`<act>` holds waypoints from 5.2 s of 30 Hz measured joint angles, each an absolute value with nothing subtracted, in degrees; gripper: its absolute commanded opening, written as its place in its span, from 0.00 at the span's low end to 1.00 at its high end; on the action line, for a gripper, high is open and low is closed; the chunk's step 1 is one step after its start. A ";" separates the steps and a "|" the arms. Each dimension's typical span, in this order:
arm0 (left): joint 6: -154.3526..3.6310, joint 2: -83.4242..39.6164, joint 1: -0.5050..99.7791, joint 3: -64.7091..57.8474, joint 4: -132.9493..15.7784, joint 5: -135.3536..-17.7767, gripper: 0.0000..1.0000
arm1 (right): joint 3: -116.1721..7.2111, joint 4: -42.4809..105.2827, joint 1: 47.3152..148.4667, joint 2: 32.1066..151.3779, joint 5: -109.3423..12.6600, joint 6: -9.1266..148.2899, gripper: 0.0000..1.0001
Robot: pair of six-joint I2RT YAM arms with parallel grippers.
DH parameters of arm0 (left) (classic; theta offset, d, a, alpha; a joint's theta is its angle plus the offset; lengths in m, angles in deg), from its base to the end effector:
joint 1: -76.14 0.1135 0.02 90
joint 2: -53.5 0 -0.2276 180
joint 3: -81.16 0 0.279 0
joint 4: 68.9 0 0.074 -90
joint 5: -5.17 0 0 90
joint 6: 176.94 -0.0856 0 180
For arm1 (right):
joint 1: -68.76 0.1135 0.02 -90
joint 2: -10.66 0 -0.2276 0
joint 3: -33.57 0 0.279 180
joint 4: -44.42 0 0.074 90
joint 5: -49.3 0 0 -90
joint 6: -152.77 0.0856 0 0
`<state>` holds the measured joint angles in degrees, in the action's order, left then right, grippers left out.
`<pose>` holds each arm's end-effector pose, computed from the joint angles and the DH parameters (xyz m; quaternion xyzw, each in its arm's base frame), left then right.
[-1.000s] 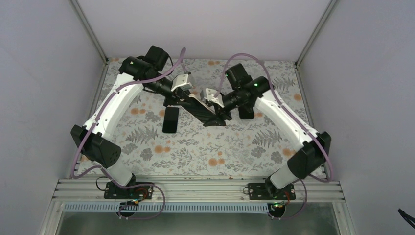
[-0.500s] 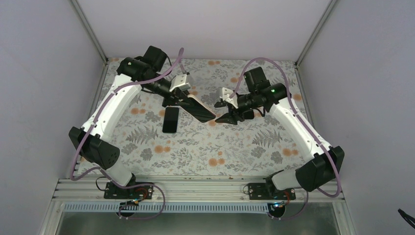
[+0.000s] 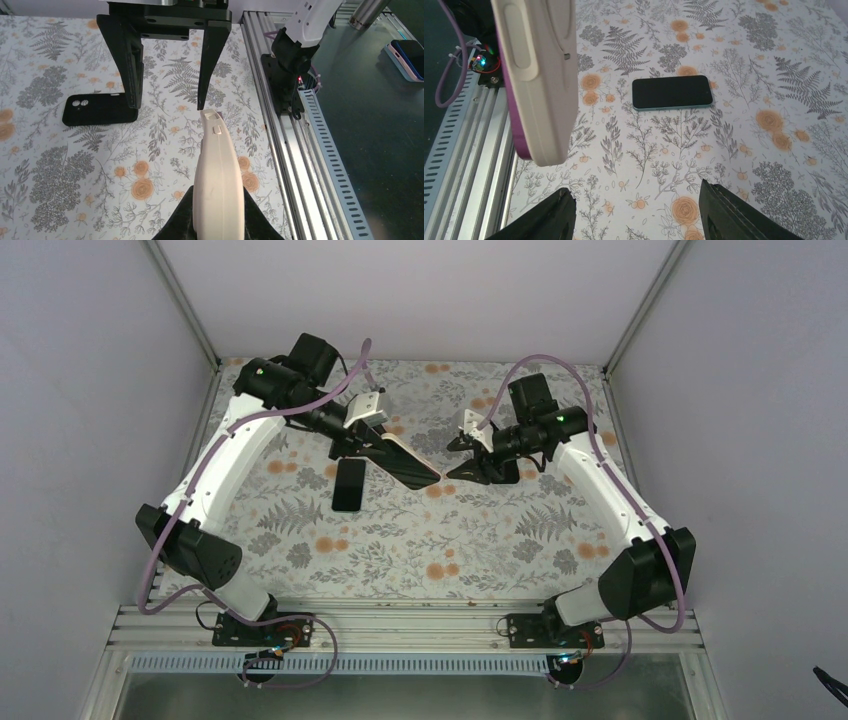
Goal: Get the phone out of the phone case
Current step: Remove the phone case from the phone.
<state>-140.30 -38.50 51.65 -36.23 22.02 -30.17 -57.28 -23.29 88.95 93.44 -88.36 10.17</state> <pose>0.2724 -0.2008 0.3482 0.6212 0.6143 -0.3876 0.2942 0.2918 0.1747 0.2649 -0.6090 0.6479 0.3076 0.3388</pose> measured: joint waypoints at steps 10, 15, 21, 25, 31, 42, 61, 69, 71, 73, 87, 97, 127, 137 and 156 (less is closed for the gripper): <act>-140.30 -38.55 51.65 -36.23 22.02 -30.17 0.02 | -57.28 -24.38 88.95 93.49 -91.55 8.90 0.63; -140.33 -38.92 51.65 -36.23 22.02 -30.17 0.02 | -57.87 -25.08 88.95 93.75 -92.84 8.57 0.64; -140.33 -39.03 51.65 -36.23 22.02 -30.17 0.02 | -59.40 -25.98 88.95 94.97 -94.30 7.72 0.63; -140.33 -39.09 51.65 -36.25 22.02 -30.15 0.02 | -59.62 -26.00 88.97 95.41 -94.85 7.55 0.63; -140.30 -39.47 51.67 -36.27 22.02 -30.13 0.02 | -59.86 -26.11 89.06 96.24 -95.33 7.48 0.63; -140.30 -40.49 51.67 -36.47 22.00 -30.11 0.02 | -59.86 -26.15 89.34 96.37 -95.51 7.31 0.62; -140.30 -40.69 51.67 -37.24 22.02 -30.09 0.02 | -59.86 -26.74 89.39 96.40 -95.51 6.76 0.61; -140.30 -40.67 51.67 -37.24 21.97 -30.13 0.02 | -59.86 -25.17 89.39 96.68 -94.92 7.85 0.58; -140.30 -40.69 52.02 -37.24 21.97 -30.17 0.02 | -59.86 -24.17 89.41 96.96 -94.44 8.81 0.58; -140.28 -40.69 52.28 -37.24 21.82 -30.35 0.02 | -59.68 -22.70 89.45 97.05 -93.47 10.45 0.58; -140.30 -40.67 54.07 -37.06 19.26 -33.17 0.02 | -68.01 -20.62 93.65 104.70 -85.04 15.26 0.68; -140.30 -41.50 54.07 -41.32 26.94 -28.60 0.02 | -88.82 -35.92 101.76 113.51 -85.98 12.90 0.71; -130.97 -34.48 53.22 -52.91 10.02 -53.69 1.00 | -81.98 -21.15 84.29 105.75 -98.85 33.49 0.03; -131.93 -31.25 37.18 -32.10 -27.64 -84.75 1.00 | -104.29 -9.41 86.09 118.95 -84.99 53.10 0.03; -130.95 -42.44 35.82 -25.91 -54.22 -93.47 1.00 | -95.35 -0.67 86.70 118.62 -79.99 57.36 0.03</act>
